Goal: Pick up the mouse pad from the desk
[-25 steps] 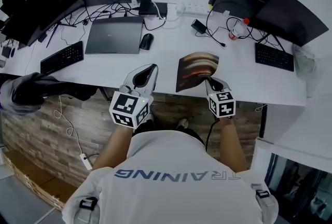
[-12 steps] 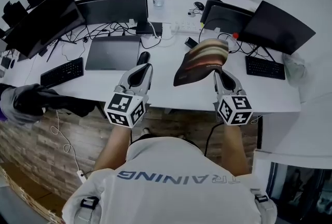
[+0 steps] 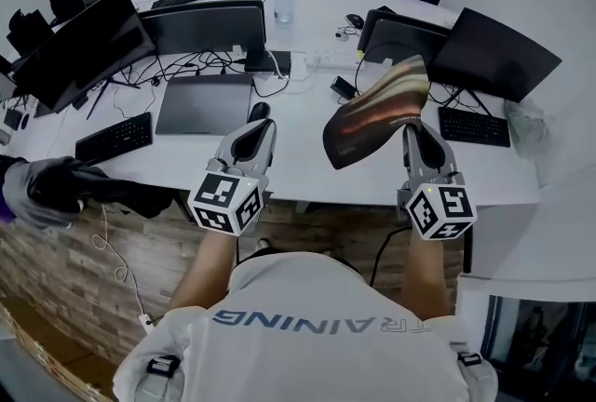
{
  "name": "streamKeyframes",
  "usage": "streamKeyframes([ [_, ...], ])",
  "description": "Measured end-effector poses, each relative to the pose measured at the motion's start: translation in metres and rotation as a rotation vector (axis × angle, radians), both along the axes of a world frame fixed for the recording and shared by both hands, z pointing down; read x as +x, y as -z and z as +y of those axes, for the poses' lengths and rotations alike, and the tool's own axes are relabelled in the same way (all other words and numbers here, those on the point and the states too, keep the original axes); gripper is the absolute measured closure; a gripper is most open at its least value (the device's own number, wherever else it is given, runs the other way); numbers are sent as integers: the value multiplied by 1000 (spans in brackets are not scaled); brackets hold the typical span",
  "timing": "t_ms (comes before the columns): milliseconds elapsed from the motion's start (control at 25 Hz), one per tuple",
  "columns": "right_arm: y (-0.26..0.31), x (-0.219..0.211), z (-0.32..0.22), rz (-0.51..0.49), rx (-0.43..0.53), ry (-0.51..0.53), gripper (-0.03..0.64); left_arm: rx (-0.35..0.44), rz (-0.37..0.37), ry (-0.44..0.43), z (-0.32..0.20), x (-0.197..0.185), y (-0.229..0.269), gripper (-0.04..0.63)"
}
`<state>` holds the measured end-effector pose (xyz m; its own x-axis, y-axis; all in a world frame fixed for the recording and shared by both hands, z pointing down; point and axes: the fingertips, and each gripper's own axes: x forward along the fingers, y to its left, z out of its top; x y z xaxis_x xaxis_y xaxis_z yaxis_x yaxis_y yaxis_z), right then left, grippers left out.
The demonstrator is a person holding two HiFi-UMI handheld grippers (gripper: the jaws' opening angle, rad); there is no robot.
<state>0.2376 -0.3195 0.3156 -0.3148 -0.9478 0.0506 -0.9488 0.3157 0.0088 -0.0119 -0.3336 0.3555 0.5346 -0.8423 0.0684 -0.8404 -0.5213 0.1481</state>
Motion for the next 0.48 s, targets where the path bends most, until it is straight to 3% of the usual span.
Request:
streamKeyframes([
  [480,-9,-23,3,12,-32,77,572,-9,-7,1,13,-2,-2,595],
])
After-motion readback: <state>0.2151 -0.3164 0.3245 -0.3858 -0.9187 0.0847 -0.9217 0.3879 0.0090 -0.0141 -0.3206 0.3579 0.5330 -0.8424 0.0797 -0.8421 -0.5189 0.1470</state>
